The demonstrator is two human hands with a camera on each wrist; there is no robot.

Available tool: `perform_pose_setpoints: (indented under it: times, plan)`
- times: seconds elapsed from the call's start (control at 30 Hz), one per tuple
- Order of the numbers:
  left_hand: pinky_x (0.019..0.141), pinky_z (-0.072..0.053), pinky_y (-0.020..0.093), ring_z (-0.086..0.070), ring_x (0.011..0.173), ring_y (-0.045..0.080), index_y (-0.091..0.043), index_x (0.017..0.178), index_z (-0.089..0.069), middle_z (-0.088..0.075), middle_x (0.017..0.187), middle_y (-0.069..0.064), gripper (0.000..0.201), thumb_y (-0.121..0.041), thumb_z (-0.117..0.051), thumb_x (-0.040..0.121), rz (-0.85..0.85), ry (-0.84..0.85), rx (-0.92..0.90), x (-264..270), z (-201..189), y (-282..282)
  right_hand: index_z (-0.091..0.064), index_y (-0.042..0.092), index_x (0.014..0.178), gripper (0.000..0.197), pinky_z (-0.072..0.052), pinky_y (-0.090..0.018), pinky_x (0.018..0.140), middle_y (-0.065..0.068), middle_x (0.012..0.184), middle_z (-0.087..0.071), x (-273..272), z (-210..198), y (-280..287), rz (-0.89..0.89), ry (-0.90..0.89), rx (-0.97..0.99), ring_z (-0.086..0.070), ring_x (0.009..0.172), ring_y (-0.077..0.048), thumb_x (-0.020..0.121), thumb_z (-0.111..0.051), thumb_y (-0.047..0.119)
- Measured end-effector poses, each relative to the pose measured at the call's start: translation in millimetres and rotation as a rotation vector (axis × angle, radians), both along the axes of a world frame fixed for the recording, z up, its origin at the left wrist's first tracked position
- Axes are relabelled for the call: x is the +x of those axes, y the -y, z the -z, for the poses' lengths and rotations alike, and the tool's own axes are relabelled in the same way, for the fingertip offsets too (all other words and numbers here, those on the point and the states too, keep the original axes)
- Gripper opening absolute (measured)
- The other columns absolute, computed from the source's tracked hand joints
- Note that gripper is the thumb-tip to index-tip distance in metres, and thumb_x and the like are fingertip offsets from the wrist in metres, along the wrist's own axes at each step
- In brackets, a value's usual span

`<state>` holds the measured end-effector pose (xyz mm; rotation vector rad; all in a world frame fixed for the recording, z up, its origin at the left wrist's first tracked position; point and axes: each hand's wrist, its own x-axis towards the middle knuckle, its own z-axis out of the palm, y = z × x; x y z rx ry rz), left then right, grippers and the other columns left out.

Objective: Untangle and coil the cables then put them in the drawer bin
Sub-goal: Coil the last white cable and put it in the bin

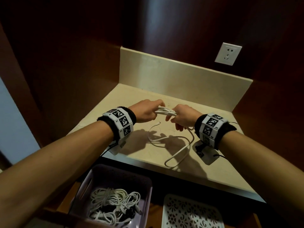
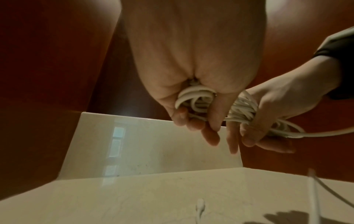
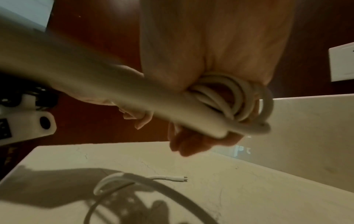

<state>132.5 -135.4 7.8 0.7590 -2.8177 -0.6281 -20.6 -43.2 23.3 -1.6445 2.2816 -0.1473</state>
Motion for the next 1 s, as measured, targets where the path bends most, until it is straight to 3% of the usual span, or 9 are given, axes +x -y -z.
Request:
perform_pose_setpoints:
  times: [0.13, 0.27, 0.37, 0.5, 0.6, 0.7, 0.8, 0.93, 1.0]
  plan:
    - [0.063, -0.043, 0.029, -0.059, 0.076, 0.018, -0.016, 0.108, -0.062, -0.065, 0.082, 0.001, 0.015, -0.020, -0.058, 0.094, -0.020, 0.026, -0.060, 0, 0, -2, -0.071, 0.023, 0.102, 0.023, -0.045, -0.022, 0.046, 0.003, 0.069, -0.061, 1, 4, -3, -0.016, -0.029, -0.069, -0.055, 0.052, -0.012, 0.097, -0.051, 0.014]
    - [0.058, -0.042, 0.027, -0.055, 0.067, 0.015, -0.019, 0.096, -0.067, -0.062, 0.075, -0.001, 0.015, -0.032, -0.067, 0.089, -0.079, 0.025, -0.034, 0, 3, 0, -0.070, 0.023, 0.103, 0.014, -0.042, -0.028, 0.070, 0.000, 0.095, -0.069, 3, 6, -3, -0.102, -0.113, -0.073, -0.057, 0.080, -0.018, 0.096, -0.058, 0.025]
    - [0.063, -0.042, 0.029, -0.056, 0.073, 0.018, -0.019, 0.097, -0.068, -0.066, 0.084, 0.002, 0.019, -0.037, -0.066, 0.089, -0.093, 0.023, -0.052, 5, 3, 5, -0.066, 0.013, 0.092, 0.021, -0.041, -0.030, 0.064, -0.004, 0.080, -0.064, 2, 5, -6, -0.093, -0.003, -0.089, -0.055, 0.070, -0.019, 0.090, -0.066, 0.034]
    - [0.060, -0.040, 0.028, -0.055, 0.071, 0.016, -0.023, 0.092, -0.070, -0.065, 0.078, -0.001, 0.017, -0.040, -0.067, 0.088, -0.124, 0.002, -0.067, 10, 6, 9, -0.064, 0.008, 0.086, 0.036, -0.043, -0.025, 0.047, -0.003, 0.062, -0.055, 1, 3, -9, 0.016, 0.126, -0.011, -0.049, 0.049, -0.017, 0.088, -0.066, 0.044]
    - [0.057, -0.037, 0.027, -0.053, 0.068, 0.014, -0.027, 0.089, -0.066, -0.061, 0.073, -0.005, 0.013, -0.039, -0.068, 0.087, -0.139, 0.034, -0.130, 10, 5, 6, -0.061, 0.010, 0.084, 0.039, -0.036, -0.026, 0.047, -0.002, 0.062, -0.051, 3, 1, -8, -0.013, -0.070, -0.007, -0.046, 0.051, -0.016, 0.092, -0.059, 0.048]
    - [0.053, -0.044, 0.024, -0.059, 0.058, 0.015, -0.024, 0.088, -0.061, -0.063, 0.069, -0.004, 0.018, -0.037, -0.072, 0.083, -0.091, 0.090, -0.076, 9, 0, 4, -0.061, 0.013, 0.083, 0.036, -0.031, -0.030, 0.050, -0.001, 0.064, -0.051, 5, -5, -6, -0.057, -0.199, -0.012, -0.043, 0.056, -0.016, 0.095, -0.055, 0.046]
    - [0.051, -0.047, 0.023, -0.061, 0.054, 0.015, -0.025, 0.093, -0.062, -0.068, 0.070, -0.001, 0.020, -0.038, -0.073, 0.081, -0.067, 0.117, 0.017, 5, -1, 3, -0.063, 0.015, 0.084, 0.032, -0.030, -0.029, 0.050, -0.001, 0.066, -0.053, 7, -8, -5, -0.099, -0.251, -0.025, -0.045, 0.059, -0.017, 0.096, -0.055, 0.044]
    - [0.054, -0.049, 0.025, -0.060, 0.048, 0.015, -0.024, 0.078, -0.059, -0.068, 0.063, 0.001, 0.021, -0.041, -0.068, 0.087, -0.102, 0.087, 0.045, -1, 4, 2, -0.066, 0.017, 0.090, 0.028, -0.032, -0.028, 0.051, -0.001, 0.072, -0.058, 5, -6, -8, -0.102, -0.239, -0.066, -0.049, 0.064, -0.018, 0.091, -0.061, 0.045]
    - [0.052, -0.047, 0.025, -0.056, 0.046, 0.015, -0.020, 0.079, -0.062, -0.064, 0.059, 0.001, 0.023, -0.041, -0.066, 0.088, -0.123, 0.067, 0.023, -3, 4, 1, -0.062, 0.018, 0.089, 0.027, -0.034, -0.028, 0.054, 0.000, 0.076, -0.059, 1, -5, -10, -0.088, -0.186, -0.104, -0.052, 0.071, -0.019, 0.087, -0.067, 0.044]
